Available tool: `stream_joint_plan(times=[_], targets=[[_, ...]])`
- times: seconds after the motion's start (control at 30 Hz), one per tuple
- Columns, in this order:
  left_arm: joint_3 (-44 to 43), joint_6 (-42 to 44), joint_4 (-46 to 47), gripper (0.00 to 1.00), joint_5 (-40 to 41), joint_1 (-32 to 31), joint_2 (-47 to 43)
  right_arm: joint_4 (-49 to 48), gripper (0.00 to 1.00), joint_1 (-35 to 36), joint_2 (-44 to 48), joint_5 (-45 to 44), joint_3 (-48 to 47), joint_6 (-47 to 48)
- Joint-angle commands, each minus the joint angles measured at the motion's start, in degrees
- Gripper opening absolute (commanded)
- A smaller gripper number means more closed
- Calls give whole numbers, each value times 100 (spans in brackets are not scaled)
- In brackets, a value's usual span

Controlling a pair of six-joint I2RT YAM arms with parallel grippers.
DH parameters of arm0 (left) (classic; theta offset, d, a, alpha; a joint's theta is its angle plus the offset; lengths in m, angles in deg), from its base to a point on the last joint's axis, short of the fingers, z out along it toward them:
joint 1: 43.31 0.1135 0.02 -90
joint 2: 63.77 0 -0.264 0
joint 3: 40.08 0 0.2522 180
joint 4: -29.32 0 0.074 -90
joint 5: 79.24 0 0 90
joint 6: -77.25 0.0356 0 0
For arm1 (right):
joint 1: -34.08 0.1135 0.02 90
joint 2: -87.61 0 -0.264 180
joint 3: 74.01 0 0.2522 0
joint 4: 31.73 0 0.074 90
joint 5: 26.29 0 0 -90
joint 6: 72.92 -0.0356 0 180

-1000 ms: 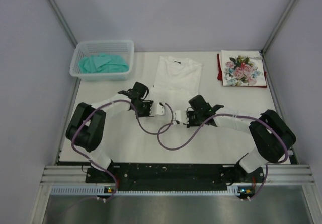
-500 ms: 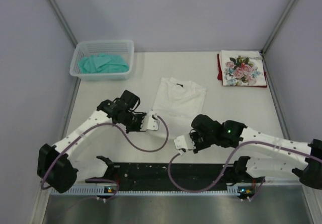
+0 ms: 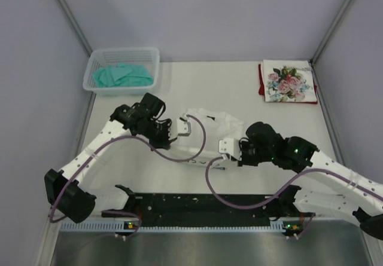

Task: Fold and stack the t-shirts
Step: Fold the long partially folded tshirt into a neat square

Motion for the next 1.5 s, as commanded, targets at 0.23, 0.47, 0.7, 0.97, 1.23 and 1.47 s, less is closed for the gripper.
stream_joint_plan(times=[0.23,0.47,0.7,0.97,1.23,1.47], targets=[[-2530,-913,783,0,973,498,1965,-699,0,-2591,-1042,742,-920,156],[-3488,-949,1021,0,1448,586,3309,-1051,0,-3532,-2254,1103,-1201,-10],[-4455,-1177,1082,0,1755,692,4628,-1534,0,-3971,-3476,1033,-1491,-370],[-5054,-1151,1143,7,2072,692,5710,-1728,0,-4166,-4567,833,-2036,-590],[-5388,-1466,1803,46,2599,753,6045,-1781,27,-4323,-5552,-705,-3117,-1968],[-4687,-1713,1996,46,2706,762,5054,-1710,37,-4324,-4483,-902,-2646,-3551]])
